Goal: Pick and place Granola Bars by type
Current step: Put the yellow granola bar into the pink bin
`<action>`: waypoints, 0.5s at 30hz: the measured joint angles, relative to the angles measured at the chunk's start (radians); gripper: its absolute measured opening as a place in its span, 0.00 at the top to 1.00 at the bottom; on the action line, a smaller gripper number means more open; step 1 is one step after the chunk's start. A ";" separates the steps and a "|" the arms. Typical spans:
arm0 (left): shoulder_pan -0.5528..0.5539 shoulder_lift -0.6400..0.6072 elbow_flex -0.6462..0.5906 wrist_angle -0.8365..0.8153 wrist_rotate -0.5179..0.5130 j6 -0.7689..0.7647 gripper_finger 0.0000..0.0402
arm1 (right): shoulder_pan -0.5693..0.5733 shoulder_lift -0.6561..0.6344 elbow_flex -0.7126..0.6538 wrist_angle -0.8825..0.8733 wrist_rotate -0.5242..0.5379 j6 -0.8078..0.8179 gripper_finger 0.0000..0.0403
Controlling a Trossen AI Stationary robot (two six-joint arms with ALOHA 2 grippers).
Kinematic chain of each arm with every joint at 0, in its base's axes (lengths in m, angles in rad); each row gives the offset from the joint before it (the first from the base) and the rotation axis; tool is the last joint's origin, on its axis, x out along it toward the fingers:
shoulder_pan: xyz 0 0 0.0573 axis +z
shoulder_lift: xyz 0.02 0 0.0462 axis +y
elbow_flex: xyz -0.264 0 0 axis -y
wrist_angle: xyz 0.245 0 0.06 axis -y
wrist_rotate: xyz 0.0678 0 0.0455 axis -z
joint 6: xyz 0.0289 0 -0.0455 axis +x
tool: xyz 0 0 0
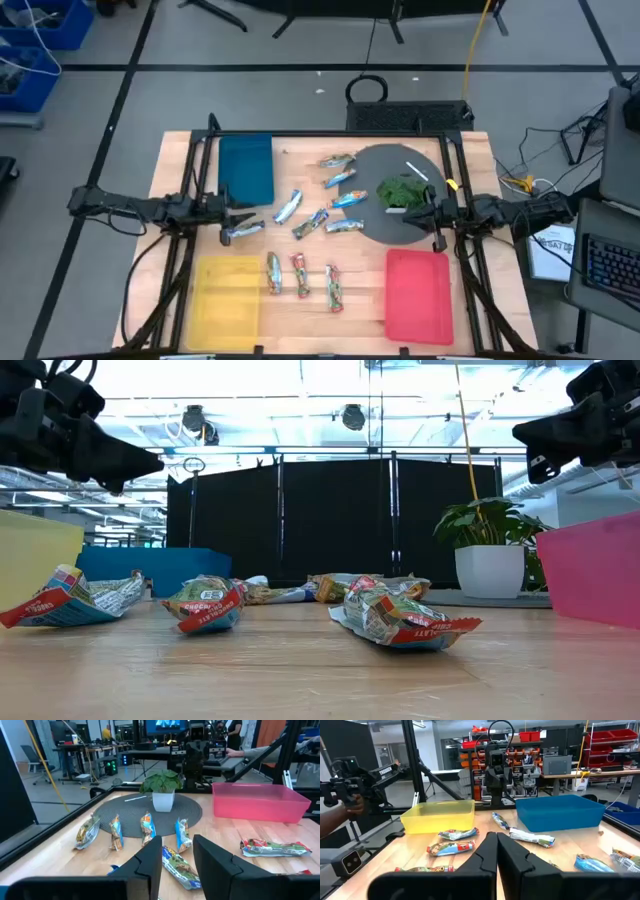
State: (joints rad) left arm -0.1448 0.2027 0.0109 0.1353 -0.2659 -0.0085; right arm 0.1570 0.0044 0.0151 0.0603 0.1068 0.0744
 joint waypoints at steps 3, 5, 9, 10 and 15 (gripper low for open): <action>0.000 0.000 0.000 -0.003 -0.001 0.000 0.71 | 0.000 0.000 0.000 0.011 0.002 -0.008 1.00; 0.000 0.000 0.000 -0.005 0.000 0.000 0.71 | 0.000 0.000 0.000 0.018 0.000 0.000 1.00; 0.000 0.000 0.000 -0.004 0.013 0.003 0.71 | 0.000 0.000 0.000 0.017 -0.002 0.022 1.00; 0.000 0.000 0.000 -0.005 0.011 0.003 0.71 | 0.000 0.000 0.000 0.020 -0.002 0.011 1.00; 0.000 0.000 0.000 -0.005 0.007 0.004 0.71 | 0.000 0.000 0.000 0.037 -0.002 -0.057 1.00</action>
State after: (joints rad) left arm -0.1448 0.2028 0.0109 0.1307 -0.2590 -0.0046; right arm 0.1570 0.0048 0.0147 0.0973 0.1043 0.0176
